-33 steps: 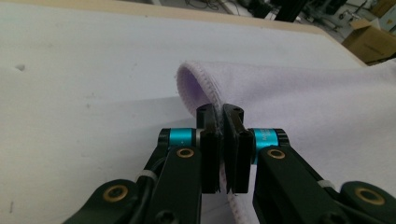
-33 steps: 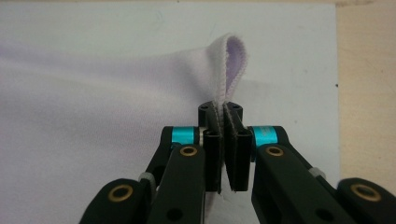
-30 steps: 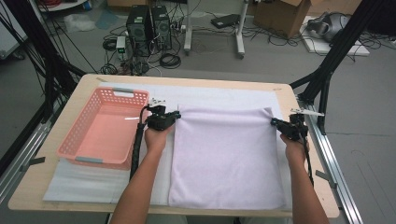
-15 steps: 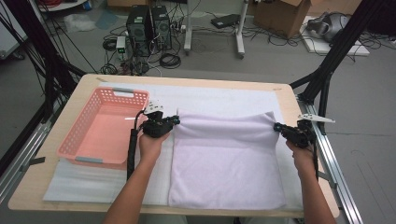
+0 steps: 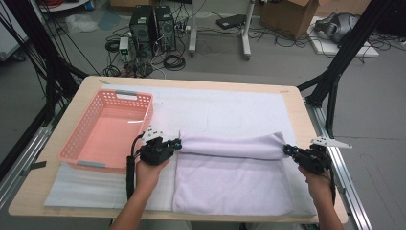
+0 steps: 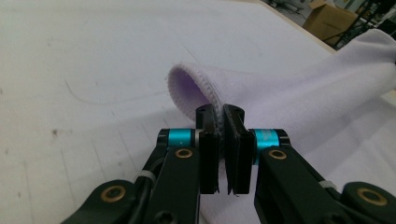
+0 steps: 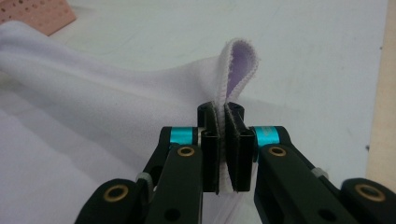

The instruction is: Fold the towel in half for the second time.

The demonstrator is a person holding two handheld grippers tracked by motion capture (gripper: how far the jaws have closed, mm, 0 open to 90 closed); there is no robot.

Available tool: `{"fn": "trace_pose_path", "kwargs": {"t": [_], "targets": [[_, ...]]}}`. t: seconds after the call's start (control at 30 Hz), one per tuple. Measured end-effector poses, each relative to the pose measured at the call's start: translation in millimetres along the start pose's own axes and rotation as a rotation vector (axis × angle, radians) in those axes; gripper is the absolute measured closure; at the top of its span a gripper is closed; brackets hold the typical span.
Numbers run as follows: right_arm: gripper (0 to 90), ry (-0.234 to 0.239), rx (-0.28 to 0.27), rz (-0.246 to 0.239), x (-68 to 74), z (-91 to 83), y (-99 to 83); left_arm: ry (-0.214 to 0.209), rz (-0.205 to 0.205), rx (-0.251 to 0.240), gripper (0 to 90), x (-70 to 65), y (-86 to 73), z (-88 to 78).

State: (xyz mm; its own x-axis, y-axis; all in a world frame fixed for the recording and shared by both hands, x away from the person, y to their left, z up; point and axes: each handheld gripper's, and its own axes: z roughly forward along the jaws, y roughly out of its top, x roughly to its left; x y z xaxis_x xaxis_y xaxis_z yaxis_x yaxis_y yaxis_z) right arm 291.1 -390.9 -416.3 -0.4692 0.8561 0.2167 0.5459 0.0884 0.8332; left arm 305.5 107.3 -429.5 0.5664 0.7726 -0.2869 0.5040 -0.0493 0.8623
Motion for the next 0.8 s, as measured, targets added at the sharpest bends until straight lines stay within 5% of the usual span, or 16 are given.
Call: {"fn": "trace_pose_path", "kwargs": {"t": [0.27, 0.33, 0.4, 0.43, 0.57, 0.63, 0.7, 0.73, 0.8], "targets": [[85.5, 0.025, 0.033, -0.023, 7.2, -13.5, -25.0, -0.053, 0.014, 0.01, 83.3, -7.1, -28.7, -16.2], [79.2, 0.035, 0.058, -0.012, 6.4, -13.1, -27.1, -0.045, 0.023, 0.015, 67.0, -5.9, -26.8, -14.1], [58.9, 0.013, 0.057, 0.015, 6.3, -12.0, -22.8, -0.046, 0.001, 0.009, 49.0, -3.3, -20.5, -10.5], [55.5, 0.004, 0.047, 0.03, 6.5, -12.1, -19.1, -0.044, -0.012, 0.005, 44.0, -2.2, -16.3, -8.2], [45.8, -0.044, 0.025, 0.003, 7.6, -5.3, 1.0, -0.029, -0.001, 0.013, 39.2, 1.1, -2.4, 3.7], [42.8, -0.061, 0.043, 0.002, 6.5, 5.1, 11.8, -0.044, -0.014, 0.029, 41.1, 1.9, -0.7, 12.3], [43.1, -0.071, 0.063, -0.007, 5.4, 15.0, 18.6, -0.048, -0.008, 0.071, 58.5, 1.6, -3.2, 17.5], [46.6, -0.07, 0.069, -0.013, 4.2, 19.6, 20.1, -0.048, -0.007, 0.07, 71.2, 0.7, -4.8, 18.2], [64.1, -0.069, 0.103, -0.03, 3.0, 24.3, 20.0, -0.057, -0.009, 0.059, 80.3, -1.1, -8.2, 16.8]]}}
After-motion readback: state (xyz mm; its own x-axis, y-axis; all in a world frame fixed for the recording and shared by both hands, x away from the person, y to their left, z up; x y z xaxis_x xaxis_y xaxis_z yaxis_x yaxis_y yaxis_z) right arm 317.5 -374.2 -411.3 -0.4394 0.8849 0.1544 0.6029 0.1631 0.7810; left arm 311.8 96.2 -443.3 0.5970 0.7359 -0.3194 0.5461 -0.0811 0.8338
